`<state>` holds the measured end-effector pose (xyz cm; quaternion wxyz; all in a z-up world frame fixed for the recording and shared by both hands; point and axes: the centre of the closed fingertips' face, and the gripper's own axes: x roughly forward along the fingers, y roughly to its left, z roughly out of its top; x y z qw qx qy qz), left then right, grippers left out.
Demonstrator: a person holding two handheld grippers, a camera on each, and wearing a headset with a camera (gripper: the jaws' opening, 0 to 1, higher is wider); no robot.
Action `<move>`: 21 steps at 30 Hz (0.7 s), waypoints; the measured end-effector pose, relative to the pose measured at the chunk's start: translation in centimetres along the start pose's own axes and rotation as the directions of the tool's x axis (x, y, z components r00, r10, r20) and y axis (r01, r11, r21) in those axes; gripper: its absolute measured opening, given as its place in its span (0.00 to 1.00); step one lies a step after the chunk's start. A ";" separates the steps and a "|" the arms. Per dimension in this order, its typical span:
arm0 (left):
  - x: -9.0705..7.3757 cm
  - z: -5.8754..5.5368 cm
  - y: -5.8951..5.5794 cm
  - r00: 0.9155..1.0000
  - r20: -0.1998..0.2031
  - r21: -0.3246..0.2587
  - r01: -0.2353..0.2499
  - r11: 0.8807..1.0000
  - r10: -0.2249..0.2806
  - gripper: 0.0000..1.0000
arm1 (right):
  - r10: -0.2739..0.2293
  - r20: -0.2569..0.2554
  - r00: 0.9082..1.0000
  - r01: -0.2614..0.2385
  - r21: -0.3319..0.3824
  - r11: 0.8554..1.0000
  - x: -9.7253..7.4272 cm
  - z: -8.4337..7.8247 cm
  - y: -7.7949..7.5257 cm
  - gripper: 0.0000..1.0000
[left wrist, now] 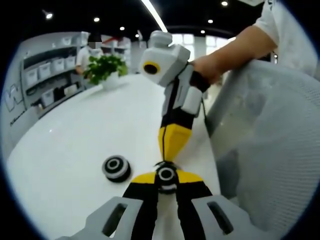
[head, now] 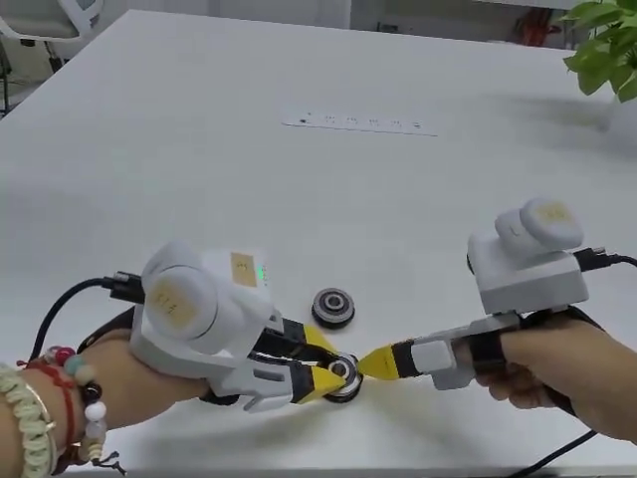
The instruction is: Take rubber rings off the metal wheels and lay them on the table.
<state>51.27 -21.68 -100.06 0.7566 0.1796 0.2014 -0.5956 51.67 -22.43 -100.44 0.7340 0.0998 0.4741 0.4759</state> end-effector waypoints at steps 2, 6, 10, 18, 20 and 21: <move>0.0 0.0 0.0 1.000 0.005 0.002 0.003 1.000 -0.003 0.13 | 0.002 0.000 1.000 -0.002 -0.001 1.000 0.0 0.0 0.1 0.00; -0.1 0.0 0.0 1.000 0.024 -0.005 0.005 1.000 -0.005 0.13 | 0.004 0.003 1.000 -0.004 -0.006 1.000 0.0 0.1 0.3 0.00; -0.1 0.0 0.1 1.000 0.026 -0.004 0.002 1.000 -0.002 0.13 | 0.004 0.005 1.000 -0.004 -0.014 1.000 0.1 0.2 0.4 0.00; 0.0 0.0 0.1 1.000 0.026 -0.001 0.000 1.000 0.000 0.13 | 0.010 0.007 1.000 -0.010 -0.025 1.000 0.2 0.3 0.4 0.00; 0.0 0.0 0.1 1.000 0.026 0.000 -0.001 1.000 0.001 0.13 | 0.013 0.009 1.000 -0.013 -0.020 1.000 0.2 0.3 0.5 0.00; 0.0 0.0 0.1 1.000 0.026 0.000 -0.001 1.000 0.001 0.13 | 0.015 0.009 1.000 -0.015 -0.021 1.000 0.2 0.3 0.6 0.00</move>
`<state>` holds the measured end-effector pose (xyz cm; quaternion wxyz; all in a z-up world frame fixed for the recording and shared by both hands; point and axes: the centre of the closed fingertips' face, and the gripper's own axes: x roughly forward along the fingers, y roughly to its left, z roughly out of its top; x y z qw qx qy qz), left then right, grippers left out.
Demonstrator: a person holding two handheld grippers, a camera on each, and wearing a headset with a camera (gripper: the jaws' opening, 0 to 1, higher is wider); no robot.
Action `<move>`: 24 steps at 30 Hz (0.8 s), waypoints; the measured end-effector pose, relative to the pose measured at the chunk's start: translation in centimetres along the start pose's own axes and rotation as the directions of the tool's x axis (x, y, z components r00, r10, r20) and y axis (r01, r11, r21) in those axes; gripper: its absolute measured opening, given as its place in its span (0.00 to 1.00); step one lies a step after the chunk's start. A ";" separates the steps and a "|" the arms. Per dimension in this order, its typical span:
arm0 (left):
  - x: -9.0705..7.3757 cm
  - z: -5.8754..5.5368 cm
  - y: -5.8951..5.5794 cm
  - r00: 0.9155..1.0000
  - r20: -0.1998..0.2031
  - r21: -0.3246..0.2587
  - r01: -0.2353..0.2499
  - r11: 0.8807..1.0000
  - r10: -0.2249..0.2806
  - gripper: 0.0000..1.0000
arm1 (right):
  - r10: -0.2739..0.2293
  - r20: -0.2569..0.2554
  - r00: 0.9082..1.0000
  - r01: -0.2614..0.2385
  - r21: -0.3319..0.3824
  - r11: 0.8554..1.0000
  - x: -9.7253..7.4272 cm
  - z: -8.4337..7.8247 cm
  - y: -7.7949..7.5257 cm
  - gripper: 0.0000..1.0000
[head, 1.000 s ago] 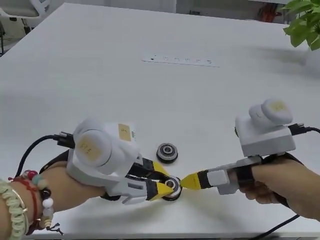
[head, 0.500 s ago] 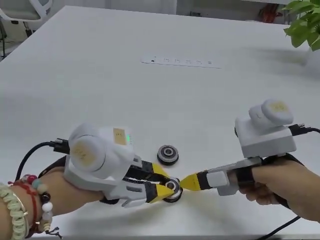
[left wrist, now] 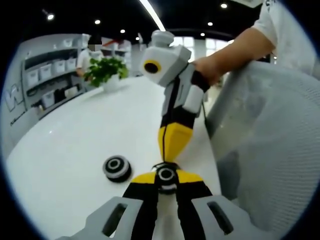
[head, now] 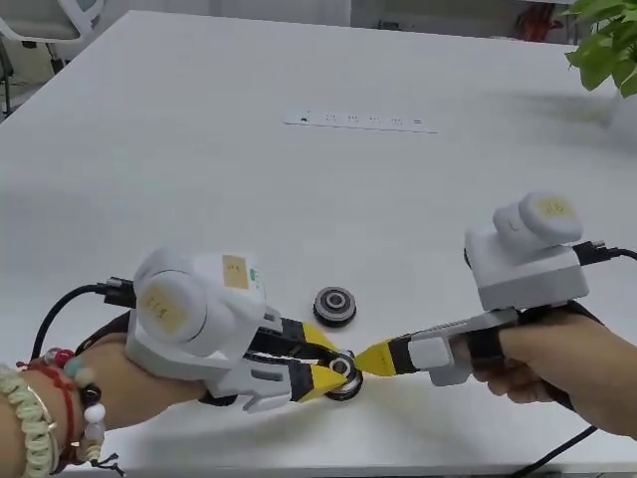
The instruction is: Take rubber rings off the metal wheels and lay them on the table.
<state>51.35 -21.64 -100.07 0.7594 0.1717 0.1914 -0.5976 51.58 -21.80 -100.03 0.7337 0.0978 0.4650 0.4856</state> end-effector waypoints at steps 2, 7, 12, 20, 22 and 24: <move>0.0 0.0 0.0 1.000 0.000 0.000 0.000 1.000 0.000 0.13 | 0.002 0.001 1.000 -0.002 -0.003 1.000 0.0 0.0 0.1 0.00; 0.0 0.0 0.0 1.000 0.001 0.000 0.001 1.000 -0.001 0.13 | 0.006 0.003 1.000 -0.006 -0.016 1.000 0.1 0.1 0.5 0.00; 0.0 0.0 0.0 1.000 0.001 0.002 0.001 1.000 -0.001 0.13 | 0.013 0.003 1.000 -0.013 -0.024 1.000 0.1 0.2 0.6 0.00; 0.0 0.0 0.0 1.000 0.001 0.005 -0.002 1.000 0.002 0.13 | 0.057 0.056 0.997 -0.054 -0.053 0.997 0.1 1.3 1.3 0.00; 0.1 0.0 0.0 1.000 0.001 0.004 -0.003 1.000 0.003 0.13 | 0.042 0.069 0.997 -0.040 -0.040 0.998 -0.3 1.7 1.0 0.00; 0.1 0.0 0.1 1.000 0.000 0.003 -0.005 1.000 0.005 0.13 | -0.011 0.036 0.999 0.014 -0.072 0.997 -0.2 1.0 0.1 0.00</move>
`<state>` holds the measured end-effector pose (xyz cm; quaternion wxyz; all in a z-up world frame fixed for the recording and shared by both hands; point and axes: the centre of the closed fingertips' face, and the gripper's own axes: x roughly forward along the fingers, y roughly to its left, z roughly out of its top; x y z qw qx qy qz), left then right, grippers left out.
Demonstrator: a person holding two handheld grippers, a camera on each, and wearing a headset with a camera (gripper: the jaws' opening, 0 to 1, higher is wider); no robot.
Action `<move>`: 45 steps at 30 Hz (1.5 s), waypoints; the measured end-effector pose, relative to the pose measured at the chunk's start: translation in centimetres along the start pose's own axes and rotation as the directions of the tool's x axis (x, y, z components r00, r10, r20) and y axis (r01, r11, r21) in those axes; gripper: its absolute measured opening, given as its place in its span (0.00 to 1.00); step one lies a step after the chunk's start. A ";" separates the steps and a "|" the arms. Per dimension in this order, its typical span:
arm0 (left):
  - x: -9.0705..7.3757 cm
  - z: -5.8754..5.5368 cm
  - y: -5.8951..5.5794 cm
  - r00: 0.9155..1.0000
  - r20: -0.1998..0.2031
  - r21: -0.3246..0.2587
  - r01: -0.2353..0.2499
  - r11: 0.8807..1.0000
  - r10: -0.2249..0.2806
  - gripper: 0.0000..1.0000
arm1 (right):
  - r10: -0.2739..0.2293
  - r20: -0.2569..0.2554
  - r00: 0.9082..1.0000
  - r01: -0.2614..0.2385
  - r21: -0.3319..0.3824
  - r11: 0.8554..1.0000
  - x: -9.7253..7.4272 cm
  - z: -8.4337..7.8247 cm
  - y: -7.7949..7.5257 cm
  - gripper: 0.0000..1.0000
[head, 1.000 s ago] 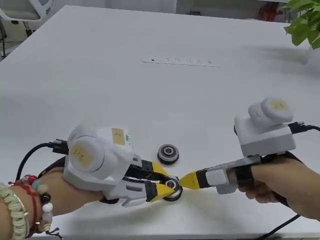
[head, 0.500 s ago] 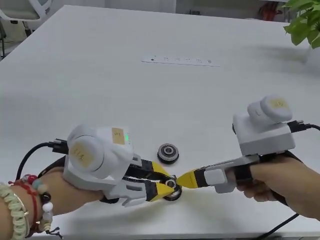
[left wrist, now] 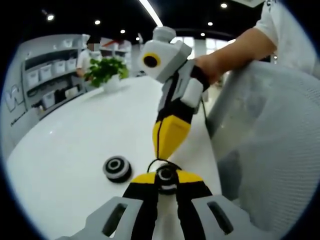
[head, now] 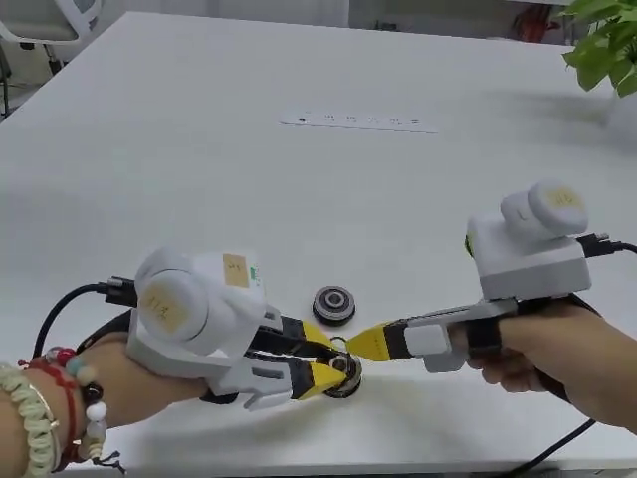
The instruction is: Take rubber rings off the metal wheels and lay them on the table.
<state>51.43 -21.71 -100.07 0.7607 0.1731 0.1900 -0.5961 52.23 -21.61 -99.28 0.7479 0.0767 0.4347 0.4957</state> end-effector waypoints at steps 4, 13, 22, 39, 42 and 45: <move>0.0 0.0 0.0 1.000 -0.001 -0.006 0.000 1.000 0.000 0.13 | -0.006 -0.014 1.000 0.006 0.016 1.000 0.1 -0.3 -0.5 0.00; 0.0 0.6 0.1 0.999 -0.042 -0.080 0.022 0.997 -0.026 0.23 | -0.016 -0.021 1.000 0.016 -0.016 1.000 0.1 -0.3 -0.5 0.00; -0.8 1.8 0.7 0.998 -0.059 0.058 0.004 0.998 0.000 0.40 | -0.026 -0.007 1.000 0.026 -0.009 1.000 0.0 -0.1 -0.7 0.00; -5.5 6.5 0.5 1.000 -0.014 0.094 -0.014 0.995 0.016 0.65 | -0.024 0.016 1.000 0.024 -0.007 1.000 -0.3 0.5 -0.5 0.00; -6.9 6.2 0.6 1.000 -0.017 0.055 -0.022 0.998 0.023 0.67 | -0.022 0.025 0.999 0.022 -0.013 1.000 -0.4 0.7 -0.2 0.00; -8.8 5.3 1.5 0.996 -0.036 0.033 -0.077 0.996 0.079 0.69 | -0.005 0.037 0.999 0.006 -0.015 1.000 -0.4 1.1 0.5 0.00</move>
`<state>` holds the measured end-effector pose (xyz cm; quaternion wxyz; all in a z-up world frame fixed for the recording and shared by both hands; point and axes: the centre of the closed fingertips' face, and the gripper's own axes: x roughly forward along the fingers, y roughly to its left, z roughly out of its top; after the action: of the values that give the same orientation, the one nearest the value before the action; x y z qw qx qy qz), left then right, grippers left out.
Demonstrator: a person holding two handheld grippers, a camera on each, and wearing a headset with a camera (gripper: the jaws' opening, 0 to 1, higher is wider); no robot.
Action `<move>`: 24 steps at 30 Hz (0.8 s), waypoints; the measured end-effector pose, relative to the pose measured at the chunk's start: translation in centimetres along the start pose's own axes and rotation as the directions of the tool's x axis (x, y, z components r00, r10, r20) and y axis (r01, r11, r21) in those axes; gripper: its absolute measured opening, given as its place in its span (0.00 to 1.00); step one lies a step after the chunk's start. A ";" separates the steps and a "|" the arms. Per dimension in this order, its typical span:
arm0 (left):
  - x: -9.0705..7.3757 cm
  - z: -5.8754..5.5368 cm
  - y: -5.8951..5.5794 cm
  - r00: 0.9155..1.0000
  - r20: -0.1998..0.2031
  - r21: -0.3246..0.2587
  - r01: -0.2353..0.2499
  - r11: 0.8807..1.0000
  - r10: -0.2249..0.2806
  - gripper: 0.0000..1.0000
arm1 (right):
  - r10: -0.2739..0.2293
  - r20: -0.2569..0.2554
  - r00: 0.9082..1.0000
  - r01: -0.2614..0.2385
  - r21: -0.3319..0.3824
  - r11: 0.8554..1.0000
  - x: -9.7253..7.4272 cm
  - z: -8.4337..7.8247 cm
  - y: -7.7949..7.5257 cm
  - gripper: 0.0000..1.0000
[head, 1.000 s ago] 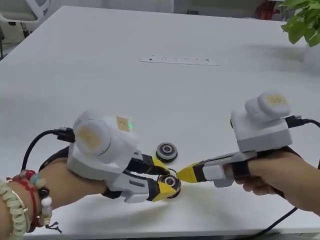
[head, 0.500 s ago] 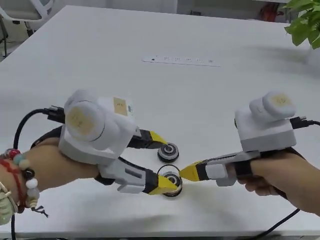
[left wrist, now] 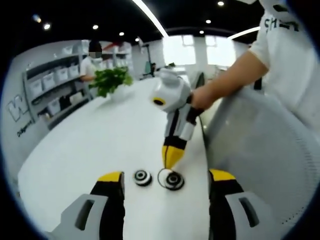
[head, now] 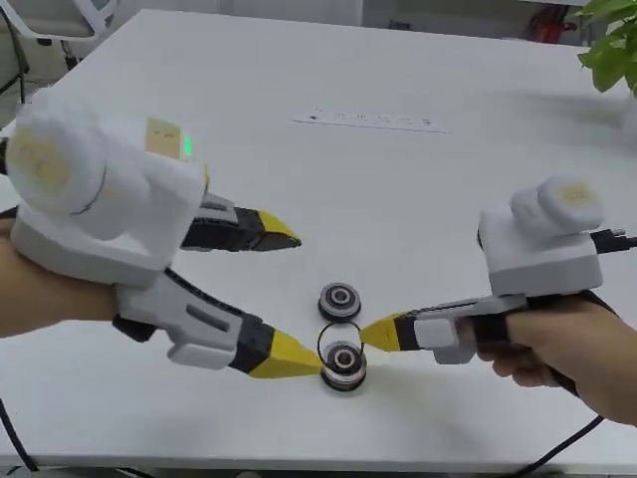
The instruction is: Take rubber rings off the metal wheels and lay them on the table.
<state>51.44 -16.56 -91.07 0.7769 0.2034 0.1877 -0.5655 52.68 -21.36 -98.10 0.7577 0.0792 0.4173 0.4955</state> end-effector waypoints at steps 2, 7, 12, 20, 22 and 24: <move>-0.9 -0.4 0.3 1.000 -0.012 -0.012 -0.023 1.000 0.023 0.73 | 0.007 0.005 1.000 -0.007 -0.013 1.000 0.0 0.2 0.4 0.00; -3.6 -1.1 0.9 0.996 -0.005 -0.057 -0.085 0.995 0.085 0.77 | 0.023 0.026 0.999 -0.022 -0.032 0.999 -0.1 0.8 1.0 0.00; -5.8 -2.2 1.2 0.987 0.004 -0.114 -0.156 0.981 0.158 0.74 | 0.025 0.038 0.999 -0.023 -0.051 0.998 -0.2 1.3 1.2 0.00; -7.0 -3.4 0.3 0.973 0.004 -0.179 -0.228 0.957 0.233 0.86 | 0.038 0.057 0.998 -0.035 -0.062 0.997 -0.2 1.8 1.8 0.00; -6.8 -3.9 -0.2 0.971 -0.007 -0.198 -0.234 0.952 0.238 0.96 | 0.030 0.045 0.999 -0.026 -0.089 0.996 -0.2 1.7 1.8 0.00; -6.7 -4.4 -0.7 0.972 -0.022 -0.200 -0.233 0.952 0.234 1.00 | 0.034 0.047 0.998 -0.029 -0.090 0.995 -0.1 1.8 1.9 0.00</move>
<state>48.53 -9.05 -91.37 0.8551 0.1438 0.2177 -0.4480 52.62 -20.04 -95.91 0.7624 0.0636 0.3749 0.5236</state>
